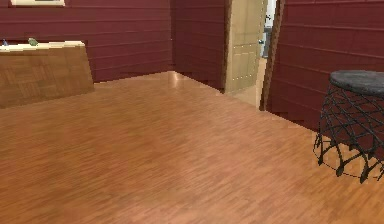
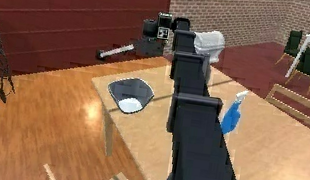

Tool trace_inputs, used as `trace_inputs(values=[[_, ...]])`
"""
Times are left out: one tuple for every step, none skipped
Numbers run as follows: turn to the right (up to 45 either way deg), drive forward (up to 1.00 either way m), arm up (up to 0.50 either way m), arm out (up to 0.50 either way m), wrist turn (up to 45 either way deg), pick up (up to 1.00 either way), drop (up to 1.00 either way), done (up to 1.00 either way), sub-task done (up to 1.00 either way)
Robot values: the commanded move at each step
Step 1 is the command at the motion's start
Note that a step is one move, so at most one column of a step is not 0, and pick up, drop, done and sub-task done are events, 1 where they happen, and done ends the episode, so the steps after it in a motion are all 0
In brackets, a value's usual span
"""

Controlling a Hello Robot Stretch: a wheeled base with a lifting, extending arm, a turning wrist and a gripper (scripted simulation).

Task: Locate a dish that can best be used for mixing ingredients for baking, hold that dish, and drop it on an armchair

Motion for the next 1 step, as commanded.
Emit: trace_inputs(values=[[0.0, 0.00, 0.00, 0.00, 15.0, 0.00, 0.00, 0.00, 0.00]])
